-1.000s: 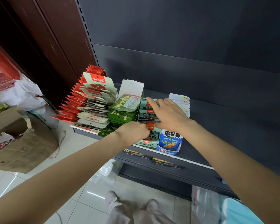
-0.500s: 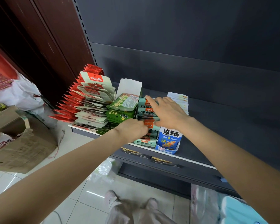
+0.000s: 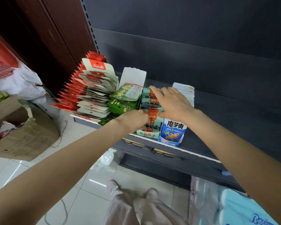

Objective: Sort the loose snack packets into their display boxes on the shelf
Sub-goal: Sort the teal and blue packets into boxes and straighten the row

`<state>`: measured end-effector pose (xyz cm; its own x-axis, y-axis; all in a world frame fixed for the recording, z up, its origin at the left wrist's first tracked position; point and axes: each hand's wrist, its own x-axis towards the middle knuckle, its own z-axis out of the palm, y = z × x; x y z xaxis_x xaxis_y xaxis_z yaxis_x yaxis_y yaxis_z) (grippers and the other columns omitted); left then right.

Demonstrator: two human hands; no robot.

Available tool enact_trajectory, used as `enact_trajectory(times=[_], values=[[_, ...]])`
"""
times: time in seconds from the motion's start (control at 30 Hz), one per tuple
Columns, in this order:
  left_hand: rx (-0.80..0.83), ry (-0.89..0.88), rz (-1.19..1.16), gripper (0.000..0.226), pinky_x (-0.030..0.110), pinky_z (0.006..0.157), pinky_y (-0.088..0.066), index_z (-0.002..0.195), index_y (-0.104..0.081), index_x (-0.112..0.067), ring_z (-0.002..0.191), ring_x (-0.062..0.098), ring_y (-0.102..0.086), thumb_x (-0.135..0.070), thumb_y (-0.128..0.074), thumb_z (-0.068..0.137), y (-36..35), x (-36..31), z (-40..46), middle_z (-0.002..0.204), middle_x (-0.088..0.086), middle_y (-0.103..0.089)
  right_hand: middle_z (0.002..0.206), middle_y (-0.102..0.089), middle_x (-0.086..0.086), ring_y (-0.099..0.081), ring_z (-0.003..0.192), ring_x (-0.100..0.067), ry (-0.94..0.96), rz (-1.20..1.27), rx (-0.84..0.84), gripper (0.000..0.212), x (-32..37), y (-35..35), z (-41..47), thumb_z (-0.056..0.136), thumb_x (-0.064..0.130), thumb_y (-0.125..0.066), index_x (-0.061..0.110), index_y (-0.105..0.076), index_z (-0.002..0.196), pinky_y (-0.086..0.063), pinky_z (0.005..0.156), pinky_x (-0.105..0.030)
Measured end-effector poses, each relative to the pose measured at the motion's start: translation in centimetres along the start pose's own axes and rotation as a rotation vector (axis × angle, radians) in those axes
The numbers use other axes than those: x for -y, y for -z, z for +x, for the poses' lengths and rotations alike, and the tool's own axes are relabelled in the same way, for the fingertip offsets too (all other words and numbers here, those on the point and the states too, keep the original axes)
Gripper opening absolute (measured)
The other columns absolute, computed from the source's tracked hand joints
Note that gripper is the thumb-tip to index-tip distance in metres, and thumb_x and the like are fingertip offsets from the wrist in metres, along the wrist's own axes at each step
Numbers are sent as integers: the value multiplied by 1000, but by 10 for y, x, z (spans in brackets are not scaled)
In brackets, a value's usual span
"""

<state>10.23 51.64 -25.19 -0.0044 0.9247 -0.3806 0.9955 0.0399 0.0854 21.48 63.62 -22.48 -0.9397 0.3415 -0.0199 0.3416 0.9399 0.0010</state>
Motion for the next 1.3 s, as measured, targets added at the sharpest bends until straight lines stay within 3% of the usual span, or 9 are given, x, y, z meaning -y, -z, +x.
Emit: enact_trajectory(times=[0.13, 0.27, 0.4, 0.6, 0.8, 0.87, 1.0, 1.23, 1.3], values=[[29, -2, 118, 29, 41, 84, -53, 118, -59, -10, 102, 30, -62, -22, -57, 92, -1, -3, 2, 117, 12, -60, 131, -46, -12, -42, 122, -29, 4, -2, -8, 97, 0, -1, 0, 79, 34, -71, 18, -5, 149, -34, 102, -35], [3, 8, 263, 25, 33, 69, -49, 119, -55, -10, 98, 29, -64, -10, -50, 94, 3, -12, -1, 114, 10, -61, 131, -45, -12, -42, 122, -30, 3, -5, 1, 98, 0, -3, 1, 79, 35, -71, 18, -4, 149, -35, 102, -36], [-40, -36, 397, 34, 33, 69, -49, 121, -51, -9, 97, 27, -65, 4, -51, 89, 5, -15, -6, 112, 9, -63, 129, -46, -12, -43, 119, -29, 9, -16, -1, 99, -1, -3, 2, 79, 35, -72, 18, -4, 148, -37, 101, -36], [-116, -27, 257, 59, 36, 67, -48, 137, -30, -11, 94, 34, -65, 10, -48, 84, 10, -17, -10, 109, 14, -62, 130, -46, -13, -42, 121, -30, 9, -10, 2, 97, -2, -3, 2, 80, 36, -70, 18, -4, 149, -36, 102, -36], [-4, -34, 116, 37, 38, 82, -53, 122, -60, -17, 102, 28, -61, -1, -46, 91, 7, -8, -6, 120, 7, -57, 132, -46, -12, -41, 122, -29, 1, 5, -2, 98, -2, -3, 1, 80, 35, -70, 19, -3, 149, -36, 102, -36], [12, -44, 30, 31, 40, 80, -53, 118, -63, -16, 101, 28, -59, -19, -42, 96, 6, -6, -7, 116, 7, -55, 132, -46, -12, -41, 122, -29, 3, 6, -5, 98, -2, -3, 2, 80, 35, -71, 19, -3, 149, -36, 102, -36], [66, -45, 72, 47, 36, 77, -50, 122, -60, -16, 104, 25, -56, -48, -38, 96, 7, -7, -9, 117, 6, -51, 132, -45, -12, -41, 122, -28, 6, 2, -6, 99, -3, -4, 2, 80, 35, -70, 18, -2, 149, -36, 102, -35], [-42, -79, 285, 24, 33, 65, -46, 114, -59, -9, 100, 25, -60, -13, -41, 97, 7, -14, -7, 118, 6, -55, 128, -47, -12, -43, 119, -28, 0, 2, -2, 96, -1, -3, 3, 80, 35, -71, 18, -5, 148, -37, 98, -34], [-86, -69, 320, 28, 34, 72, -48, 120, -54, -10, 107, 25, -58, -4, -44, 94, 9, -16, -9, 124, 6, -53, 125, -50, -11, -45, 117, -28, -3, 7, -2, 92, -2, -3, 4, 80, 34, -71, 18, -9, 147, -38, 96, -34]])
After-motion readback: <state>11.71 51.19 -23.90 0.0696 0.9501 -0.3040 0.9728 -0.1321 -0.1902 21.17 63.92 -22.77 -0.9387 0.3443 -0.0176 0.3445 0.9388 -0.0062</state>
